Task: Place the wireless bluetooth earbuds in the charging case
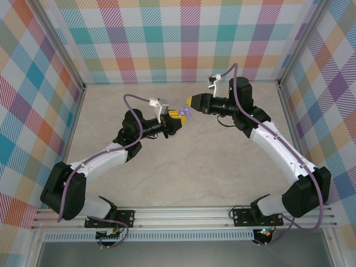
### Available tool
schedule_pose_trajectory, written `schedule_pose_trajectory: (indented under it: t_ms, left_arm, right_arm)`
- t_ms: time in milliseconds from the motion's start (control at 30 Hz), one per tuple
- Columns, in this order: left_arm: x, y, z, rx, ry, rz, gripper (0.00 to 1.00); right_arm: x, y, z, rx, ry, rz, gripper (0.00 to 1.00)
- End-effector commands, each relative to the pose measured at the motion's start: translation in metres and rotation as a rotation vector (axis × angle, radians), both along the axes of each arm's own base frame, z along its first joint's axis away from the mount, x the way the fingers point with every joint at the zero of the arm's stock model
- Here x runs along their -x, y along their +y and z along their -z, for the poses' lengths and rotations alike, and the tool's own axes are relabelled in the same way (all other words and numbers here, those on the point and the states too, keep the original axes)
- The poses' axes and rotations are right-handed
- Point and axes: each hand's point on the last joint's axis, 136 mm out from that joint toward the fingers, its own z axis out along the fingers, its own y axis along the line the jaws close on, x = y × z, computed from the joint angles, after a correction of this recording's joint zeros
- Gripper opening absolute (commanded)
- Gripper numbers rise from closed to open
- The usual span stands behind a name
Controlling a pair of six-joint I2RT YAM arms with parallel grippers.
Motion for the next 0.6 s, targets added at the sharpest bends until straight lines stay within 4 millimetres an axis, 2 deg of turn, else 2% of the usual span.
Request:
schedule_pose_trajectory:
  t_ms: [0, 567]
  left_arm:
    - [0.009, -0.003, -0.037, 0.059, -0.078, 0.023, 0.13]
    - [0.009, 0.0, -0.046, 0.08, -0.067, 0.0, 0.13]
  right_arm:
    - [0.006, -0.001, -0.014, 0.006, -0.089, 0.003, 0.21]
    - [0.005, -0.001, -0.002, 0.056, -0.088, 0.017, 0.21]
